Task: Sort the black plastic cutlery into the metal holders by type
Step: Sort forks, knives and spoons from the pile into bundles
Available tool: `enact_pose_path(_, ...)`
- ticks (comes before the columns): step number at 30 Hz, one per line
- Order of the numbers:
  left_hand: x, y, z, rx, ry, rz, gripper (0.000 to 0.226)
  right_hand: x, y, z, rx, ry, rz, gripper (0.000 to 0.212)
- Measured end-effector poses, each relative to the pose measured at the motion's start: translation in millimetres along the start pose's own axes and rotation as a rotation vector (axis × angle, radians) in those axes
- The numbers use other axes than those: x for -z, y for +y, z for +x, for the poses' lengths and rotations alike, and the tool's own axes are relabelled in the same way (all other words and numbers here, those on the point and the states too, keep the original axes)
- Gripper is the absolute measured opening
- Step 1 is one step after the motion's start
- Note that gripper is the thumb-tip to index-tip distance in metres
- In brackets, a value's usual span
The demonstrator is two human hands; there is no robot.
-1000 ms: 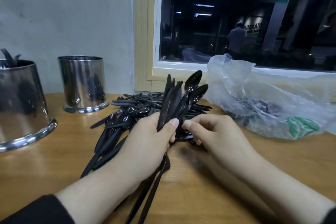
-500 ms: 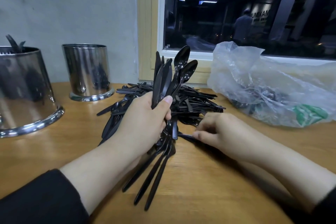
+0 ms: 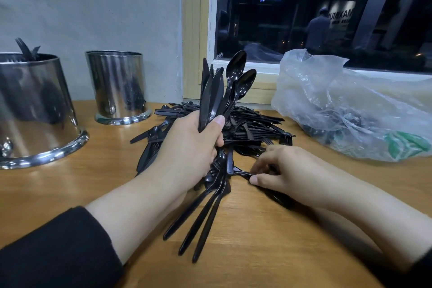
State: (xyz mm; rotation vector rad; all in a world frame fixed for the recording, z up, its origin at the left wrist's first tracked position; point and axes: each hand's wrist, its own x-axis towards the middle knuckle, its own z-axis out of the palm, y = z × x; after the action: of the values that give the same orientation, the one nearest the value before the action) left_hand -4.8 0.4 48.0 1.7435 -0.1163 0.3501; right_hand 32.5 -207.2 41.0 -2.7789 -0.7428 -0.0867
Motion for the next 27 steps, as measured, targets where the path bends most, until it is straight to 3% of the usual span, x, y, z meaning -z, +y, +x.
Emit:
enact_pose_path(4, 0, 0, 0, 0.005, -0.002, -0.005, 0.036, 1, 0, 0, -0.062, 0.004, -0.007, 0.014)
enact_pose_path(13, 0, -3, 1, -0.003, -0.001, -0.014, 0.033, 11, 8, -1, -0.168, 0.026, -0.003, 0.013)
enact_pose_path(19, 0, -3, 1, -0.007, -0.01, -0.022, 0.032, 14, 11, -2, -0.188, 0.022, -0.048, 0.034)
enact_pose_path(22, 0, -3, 1, -0.002, -0.01, -0.014, 0.032, 10, 8, -1, -0.148, 0.099, -0.036, 0.031)
enact_pose_path(27, 0, -3, 1, -0.008, -0.015, -0.014, 0.031, -2, 7, 2, -0.08, 0.057, -0.054, 0.036)
